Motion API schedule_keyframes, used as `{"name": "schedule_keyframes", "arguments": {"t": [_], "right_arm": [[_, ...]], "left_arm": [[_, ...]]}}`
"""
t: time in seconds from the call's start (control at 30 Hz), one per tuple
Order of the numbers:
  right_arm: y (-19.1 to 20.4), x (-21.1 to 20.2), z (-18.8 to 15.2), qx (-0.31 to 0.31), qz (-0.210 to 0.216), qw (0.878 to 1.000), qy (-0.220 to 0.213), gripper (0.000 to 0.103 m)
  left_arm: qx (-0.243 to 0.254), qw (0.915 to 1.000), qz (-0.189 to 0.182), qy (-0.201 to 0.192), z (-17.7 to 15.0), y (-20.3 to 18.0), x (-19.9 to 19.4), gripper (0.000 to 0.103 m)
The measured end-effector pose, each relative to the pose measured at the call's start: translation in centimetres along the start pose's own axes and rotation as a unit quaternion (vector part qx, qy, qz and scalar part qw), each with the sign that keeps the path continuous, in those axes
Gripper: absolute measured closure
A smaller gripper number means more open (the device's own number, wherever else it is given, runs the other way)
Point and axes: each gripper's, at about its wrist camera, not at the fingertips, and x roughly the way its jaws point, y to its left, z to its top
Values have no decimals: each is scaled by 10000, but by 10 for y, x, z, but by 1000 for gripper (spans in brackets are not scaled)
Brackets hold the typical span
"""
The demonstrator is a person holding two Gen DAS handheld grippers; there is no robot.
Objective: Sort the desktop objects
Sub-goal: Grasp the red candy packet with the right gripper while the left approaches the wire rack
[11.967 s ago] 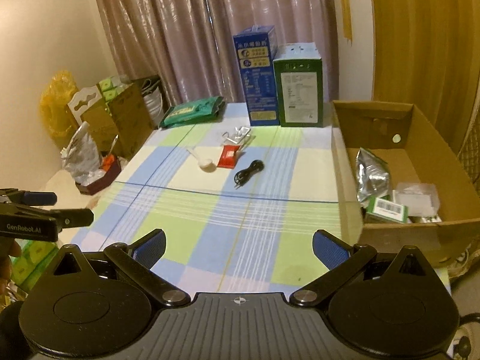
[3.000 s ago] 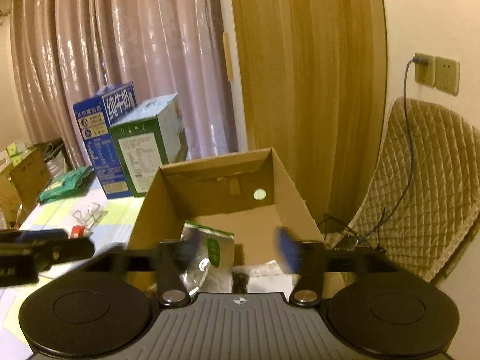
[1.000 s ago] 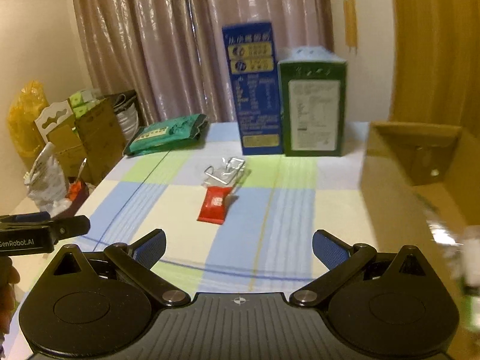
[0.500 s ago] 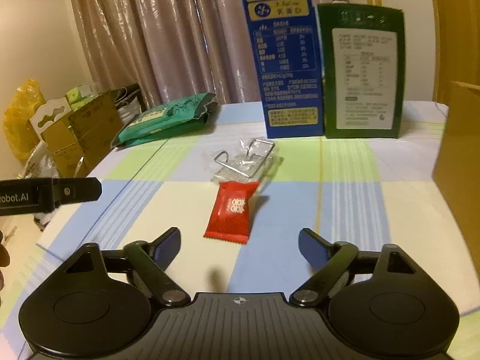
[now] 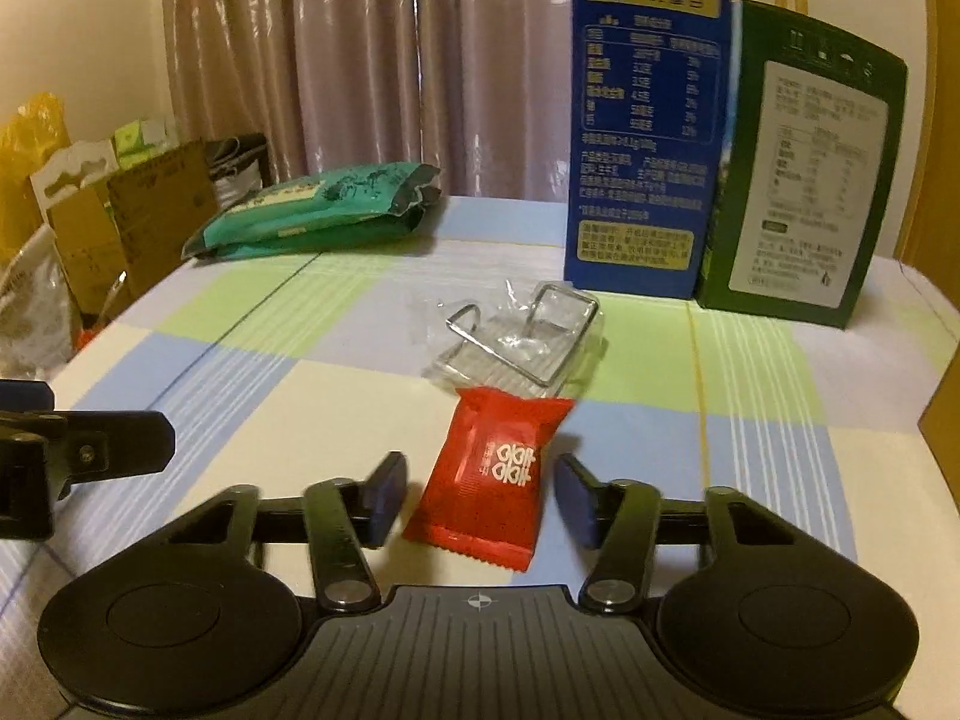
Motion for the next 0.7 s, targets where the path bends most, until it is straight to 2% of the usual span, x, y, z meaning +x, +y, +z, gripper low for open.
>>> {"name": "schedule_keyframes", "arguments": {"t": [0.17,0.33,0.6,0.7], "right_arm": [[-2,-1,-1,-158,-85,9998,13,74],[-24,-17,-2,-101,-135,9999,-1,77],[-82,-40,-3,103,-462,9989,-2,77],[-100,-45,-6,160,-498,9986,42,77]], "left_arm": [[76,9998,80,-134,-1,-2,-2,1],[561,9978,136,-321,-3,-23,-2,1],[1187,9910,-530,-312,6,-74,19,1],[1399,9860,-751,-512,13,-94,33,1]]}}
